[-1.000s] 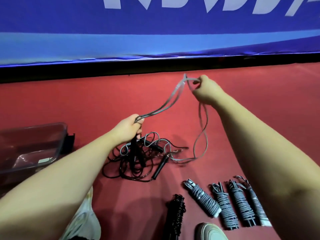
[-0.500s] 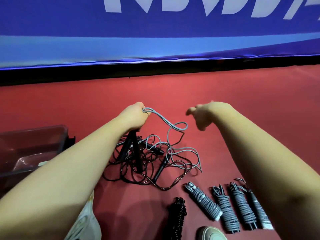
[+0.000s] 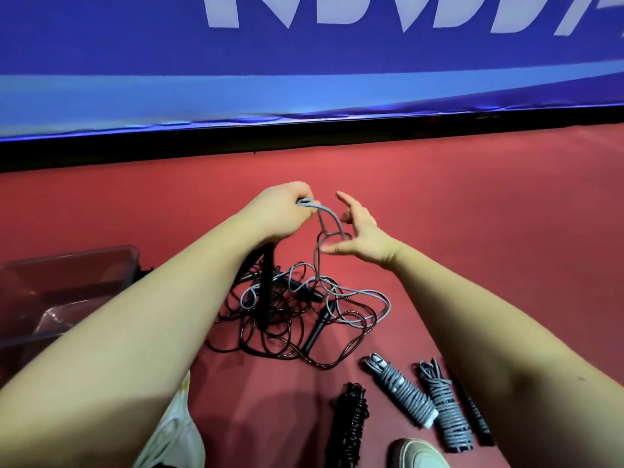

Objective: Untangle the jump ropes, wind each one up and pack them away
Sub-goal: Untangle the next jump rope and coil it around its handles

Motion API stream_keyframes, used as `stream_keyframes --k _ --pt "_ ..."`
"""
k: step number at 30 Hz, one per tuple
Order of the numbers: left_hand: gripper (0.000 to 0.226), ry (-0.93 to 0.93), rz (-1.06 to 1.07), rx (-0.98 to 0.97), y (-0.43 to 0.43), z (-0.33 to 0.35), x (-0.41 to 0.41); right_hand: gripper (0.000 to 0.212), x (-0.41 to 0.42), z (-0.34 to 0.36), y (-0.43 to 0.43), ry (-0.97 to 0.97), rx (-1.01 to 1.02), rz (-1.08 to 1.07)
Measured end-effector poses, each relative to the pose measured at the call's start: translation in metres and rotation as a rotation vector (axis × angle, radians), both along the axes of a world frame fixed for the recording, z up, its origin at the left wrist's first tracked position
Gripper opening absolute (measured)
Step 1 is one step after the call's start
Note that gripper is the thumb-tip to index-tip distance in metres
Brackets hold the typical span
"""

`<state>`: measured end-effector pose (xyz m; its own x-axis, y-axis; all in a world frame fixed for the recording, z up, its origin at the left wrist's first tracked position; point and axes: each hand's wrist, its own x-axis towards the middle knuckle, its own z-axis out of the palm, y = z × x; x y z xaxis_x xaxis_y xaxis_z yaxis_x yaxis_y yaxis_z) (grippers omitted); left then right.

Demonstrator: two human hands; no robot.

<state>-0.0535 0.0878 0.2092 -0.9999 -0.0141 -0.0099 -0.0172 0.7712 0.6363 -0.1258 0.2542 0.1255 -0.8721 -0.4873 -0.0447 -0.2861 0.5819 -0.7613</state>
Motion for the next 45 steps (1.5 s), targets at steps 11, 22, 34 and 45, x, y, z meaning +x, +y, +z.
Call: stream_keyframes --k 11,22,34,45 --pt "0.028 -0.032 -0.228 0.823 0.044 0.042 -0.003 0.031 0.021 -0.050 0.021 -0.688 0.090 0.175" --pt "0.026 0.046 0.329 0.966 0.010 -0.009 -0.026 0.077 0.000 -0.030 0.113 -0.676 0.553 -0.011" --pt "0.027 0.126 0.581 1.155 -0.011 -0.032 -0.037 0.045 -0.033 -0.026 0.131 -0.141 0.120 -0.686" --pt "0.039 0.105 0.448 1.182 0.010 -0.030 -0.037 0.028 0.001 0.147 0.006 0.302 -0.947 -0.153"
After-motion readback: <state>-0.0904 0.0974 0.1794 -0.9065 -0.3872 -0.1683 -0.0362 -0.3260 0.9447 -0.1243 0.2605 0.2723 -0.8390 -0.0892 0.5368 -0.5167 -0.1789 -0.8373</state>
